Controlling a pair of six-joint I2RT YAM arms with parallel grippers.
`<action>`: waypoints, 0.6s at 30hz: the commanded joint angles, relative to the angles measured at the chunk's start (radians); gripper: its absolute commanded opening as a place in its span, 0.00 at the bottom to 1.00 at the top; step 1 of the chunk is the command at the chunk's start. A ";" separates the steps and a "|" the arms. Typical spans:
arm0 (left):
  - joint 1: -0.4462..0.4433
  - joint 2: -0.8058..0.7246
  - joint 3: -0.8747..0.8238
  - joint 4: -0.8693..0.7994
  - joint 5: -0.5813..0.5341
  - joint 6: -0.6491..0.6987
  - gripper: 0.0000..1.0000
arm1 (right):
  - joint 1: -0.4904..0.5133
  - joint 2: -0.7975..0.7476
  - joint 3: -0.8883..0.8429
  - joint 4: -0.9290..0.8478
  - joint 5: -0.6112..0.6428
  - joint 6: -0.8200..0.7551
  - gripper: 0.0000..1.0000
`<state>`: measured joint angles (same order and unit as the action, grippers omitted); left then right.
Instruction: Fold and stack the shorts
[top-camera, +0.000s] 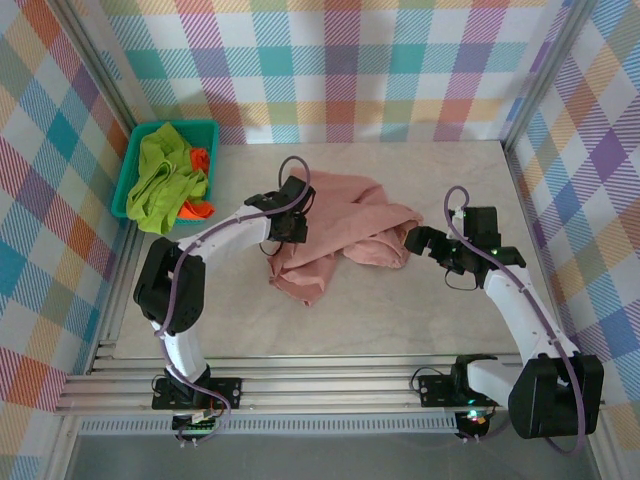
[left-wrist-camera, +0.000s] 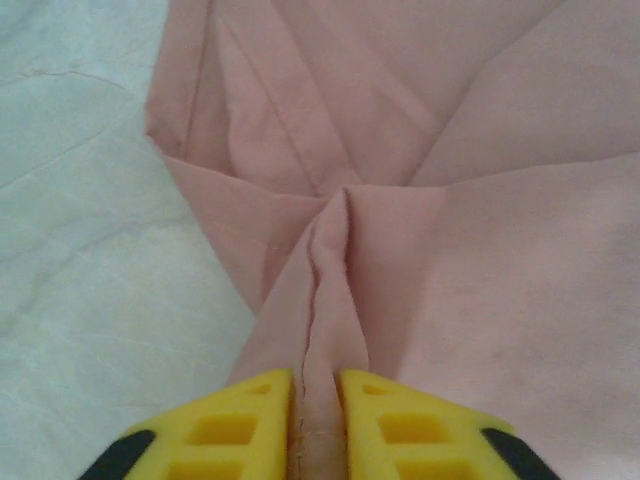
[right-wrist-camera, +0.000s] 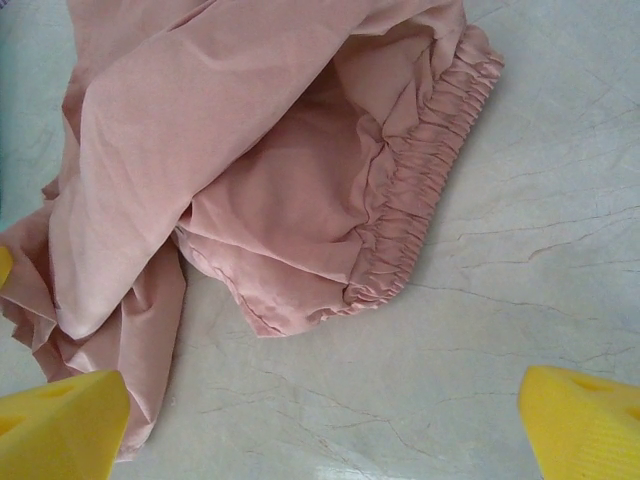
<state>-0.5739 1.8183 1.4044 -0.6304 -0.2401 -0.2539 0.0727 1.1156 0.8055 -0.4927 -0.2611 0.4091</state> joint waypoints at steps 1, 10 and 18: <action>-0.004 -0.029 0.030 -0.040 -0.074 0.023 0.00 | 0.006 0.028 0.041 -0.013 0.013 -0.009 0.99; 0.000 -0.374 -0.069 0.028 -0.187 0.068 0.00 | -0.007 0.163 0.164 0.001 0.082 0.132 0.99; 0.101 -0.552 -0.256 0.130 -0.206 0.061 0.00 | -0.084 0.316 0.191 0.149 -0.097 0.605 0.97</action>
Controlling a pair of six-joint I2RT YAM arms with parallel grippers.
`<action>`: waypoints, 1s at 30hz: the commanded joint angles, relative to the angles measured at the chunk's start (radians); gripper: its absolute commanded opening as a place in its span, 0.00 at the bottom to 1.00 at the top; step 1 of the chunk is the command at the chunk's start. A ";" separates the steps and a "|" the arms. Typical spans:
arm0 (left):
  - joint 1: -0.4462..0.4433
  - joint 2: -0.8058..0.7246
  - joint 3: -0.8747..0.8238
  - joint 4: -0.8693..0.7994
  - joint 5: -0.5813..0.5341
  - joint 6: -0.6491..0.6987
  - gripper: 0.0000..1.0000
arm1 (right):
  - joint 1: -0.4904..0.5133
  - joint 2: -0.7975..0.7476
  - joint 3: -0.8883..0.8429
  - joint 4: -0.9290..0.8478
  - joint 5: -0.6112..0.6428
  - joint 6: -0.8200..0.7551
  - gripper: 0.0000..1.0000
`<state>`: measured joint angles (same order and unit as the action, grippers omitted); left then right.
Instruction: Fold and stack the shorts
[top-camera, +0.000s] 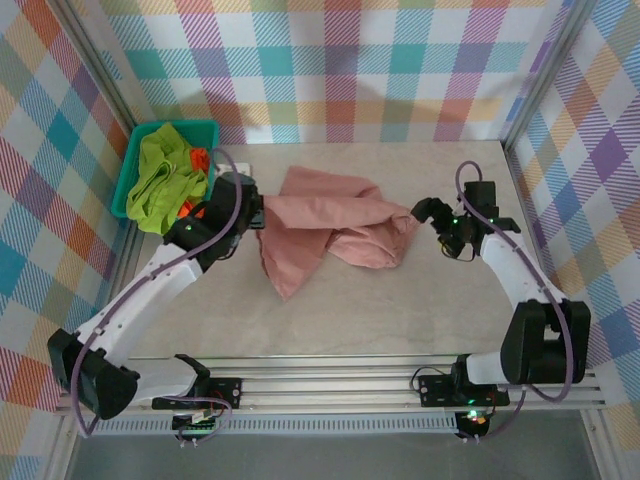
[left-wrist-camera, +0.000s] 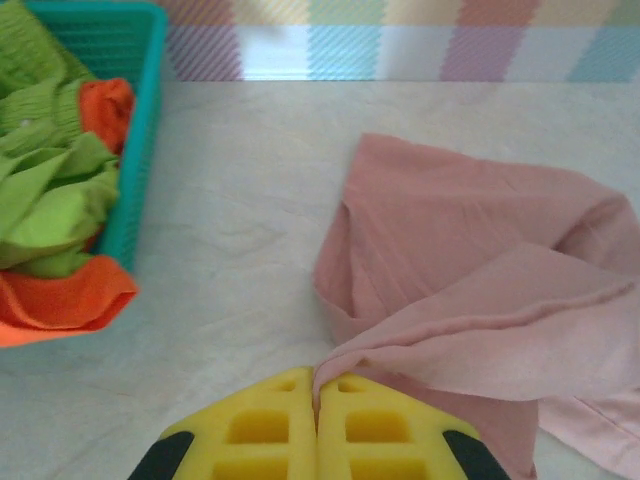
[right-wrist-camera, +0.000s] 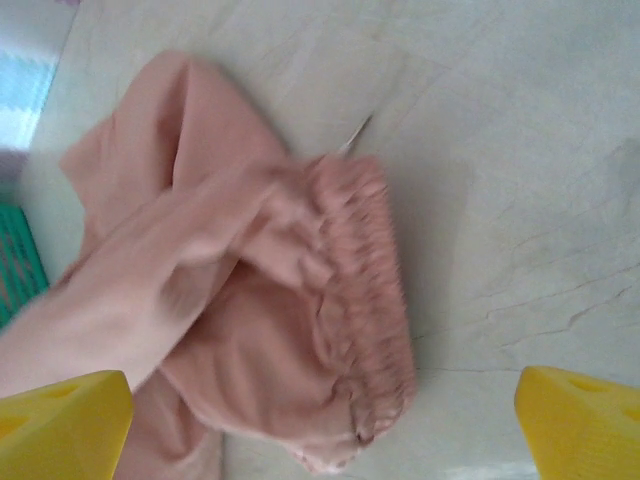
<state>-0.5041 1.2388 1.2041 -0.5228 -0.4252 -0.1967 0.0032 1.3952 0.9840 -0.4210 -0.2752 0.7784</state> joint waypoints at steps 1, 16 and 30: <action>0.033 0.028 -0.065 0.024 -0.022 0.002 0.00 | -0.015 0.054 0.018 0.096 -0.092 0.283 0.97; 0.037 0.037 -0.133 0.043 0.003 -0.007 0.00 | 0.006 0.336 0.193 0.010 -0.210 0.649 0.84; 0.038 0.034 -0.158 0.046 0.023 -0.020 0.00 | 0.040 0.505 0.202 0.029 -0.298 0.741 0.75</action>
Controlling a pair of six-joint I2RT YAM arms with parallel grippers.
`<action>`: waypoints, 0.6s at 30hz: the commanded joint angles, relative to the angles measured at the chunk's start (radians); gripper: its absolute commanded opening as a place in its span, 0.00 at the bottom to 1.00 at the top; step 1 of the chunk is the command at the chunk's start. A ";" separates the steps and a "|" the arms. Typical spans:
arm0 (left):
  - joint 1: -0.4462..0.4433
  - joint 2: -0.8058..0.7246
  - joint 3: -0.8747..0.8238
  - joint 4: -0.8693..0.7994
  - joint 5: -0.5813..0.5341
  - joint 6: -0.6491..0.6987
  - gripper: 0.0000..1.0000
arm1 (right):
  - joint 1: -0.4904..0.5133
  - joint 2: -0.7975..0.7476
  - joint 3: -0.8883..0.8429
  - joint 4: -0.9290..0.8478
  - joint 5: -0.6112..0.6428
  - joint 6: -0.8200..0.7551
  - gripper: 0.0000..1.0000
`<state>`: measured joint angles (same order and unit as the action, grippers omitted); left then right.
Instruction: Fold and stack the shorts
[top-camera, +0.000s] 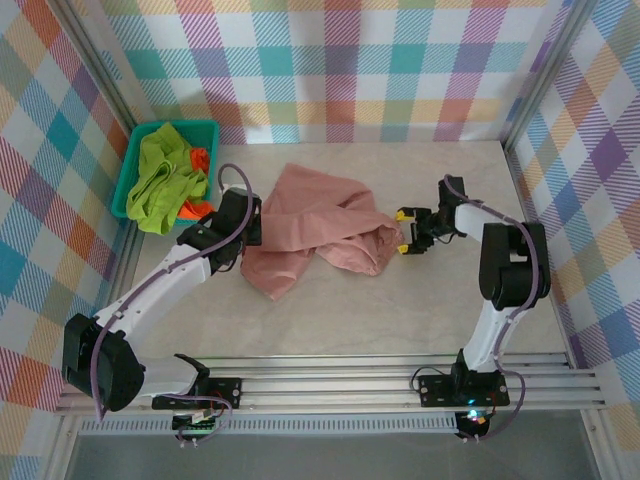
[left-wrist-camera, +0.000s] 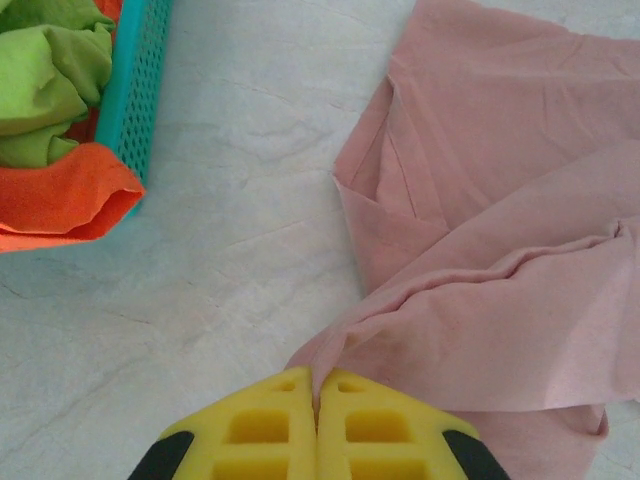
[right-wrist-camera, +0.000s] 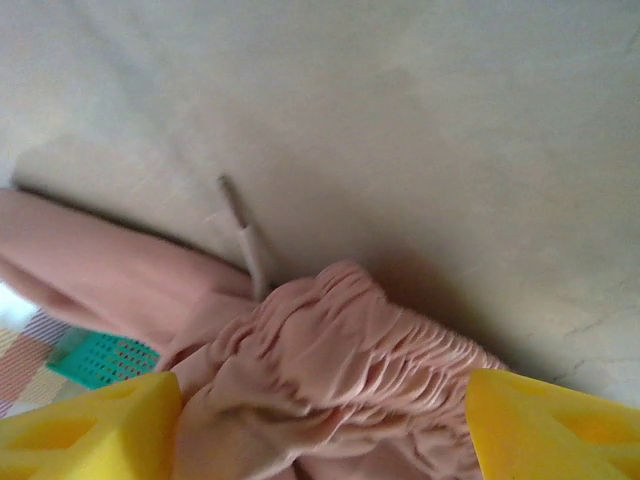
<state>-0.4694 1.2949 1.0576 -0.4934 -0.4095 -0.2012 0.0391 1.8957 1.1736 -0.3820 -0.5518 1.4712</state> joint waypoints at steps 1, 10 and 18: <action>0.003 -0.020 -0.013 0.016 0.010 -0.015 0.00 | 0.004 0.007 0.012 -0.008 -0.018 0.049 0.75; 0.003 -0.019 -0.019 0.016 0.014 -0.018 0.00 | 0.016 0.041 0.014 0.029 -0.039 0.070 0.55; 0.003 -0.020 -0.018 0.013 0.011 -0.020 0.00 | 0.019 0.031 0.008 0.036 -0.036 0.045 0.17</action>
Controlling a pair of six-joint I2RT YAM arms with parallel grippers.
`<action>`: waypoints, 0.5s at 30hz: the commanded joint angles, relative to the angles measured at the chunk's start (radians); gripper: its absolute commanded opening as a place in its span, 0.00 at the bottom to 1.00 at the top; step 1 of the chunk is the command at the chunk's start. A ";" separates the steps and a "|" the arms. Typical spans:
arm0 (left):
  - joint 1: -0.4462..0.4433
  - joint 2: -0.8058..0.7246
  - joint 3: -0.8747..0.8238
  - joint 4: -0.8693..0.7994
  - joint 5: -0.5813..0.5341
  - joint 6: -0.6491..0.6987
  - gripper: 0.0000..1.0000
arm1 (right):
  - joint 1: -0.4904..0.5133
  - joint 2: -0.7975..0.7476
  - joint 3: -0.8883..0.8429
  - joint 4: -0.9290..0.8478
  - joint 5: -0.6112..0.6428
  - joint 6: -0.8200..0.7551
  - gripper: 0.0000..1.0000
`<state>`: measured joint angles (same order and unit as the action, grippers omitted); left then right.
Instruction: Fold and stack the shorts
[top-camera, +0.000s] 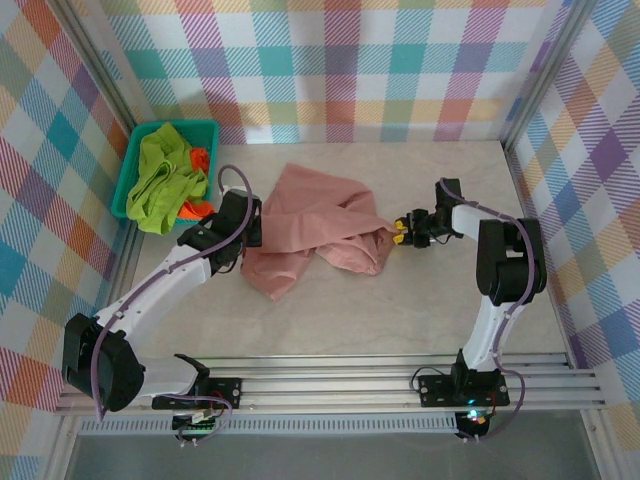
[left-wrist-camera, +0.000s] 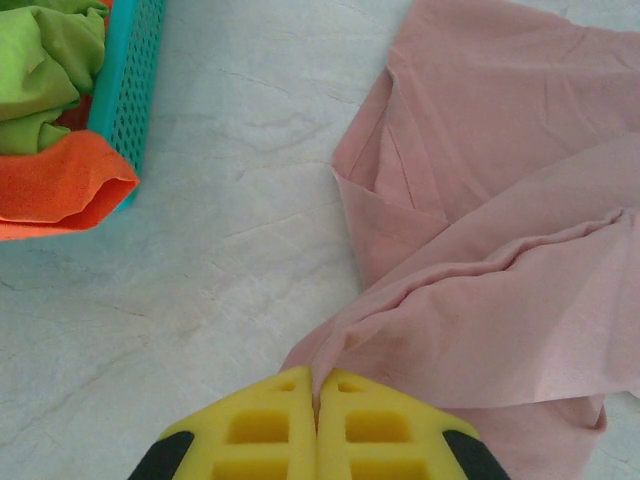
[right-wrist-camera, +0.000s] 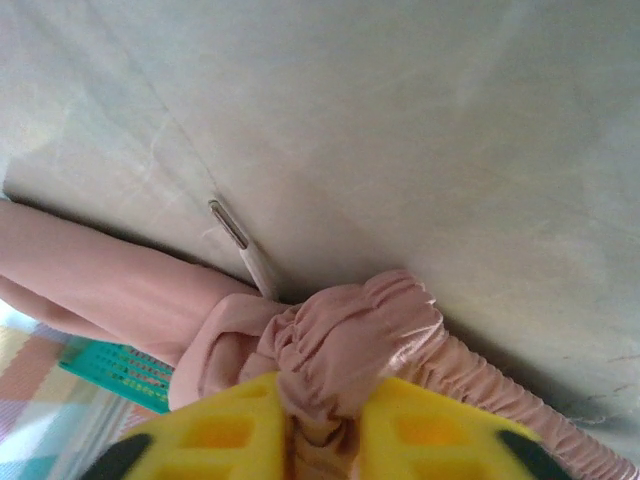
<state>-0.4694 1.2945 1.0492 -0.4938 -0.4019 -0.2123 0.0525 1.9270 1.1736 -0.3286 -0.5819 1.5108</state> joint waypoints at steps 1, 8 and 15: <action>0.003 -0.021 -0.005 0.014 0.000 -0.006 0.00 | 0.006 -0.010 0.013 -0.024 -0.001 -0.006 0.13; 0.017 -0.060 0.088 -0.001 -0.028 0.030 0.00 | 0.004 -0.152 0.127 -0.182 0.162 -0.223 0.00; 0.090 -0.093 0.290 -0.031 -0.020 0.112 0.00 | 0.010 -0.406 0.178 -0.218 0.368 -0.476 0.00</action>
<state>-0.4152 1.2491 1.2556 -0.5213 -0.4057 -0.1539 0.0555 1.6196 1.3247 -0.4995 -0.3317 1.1889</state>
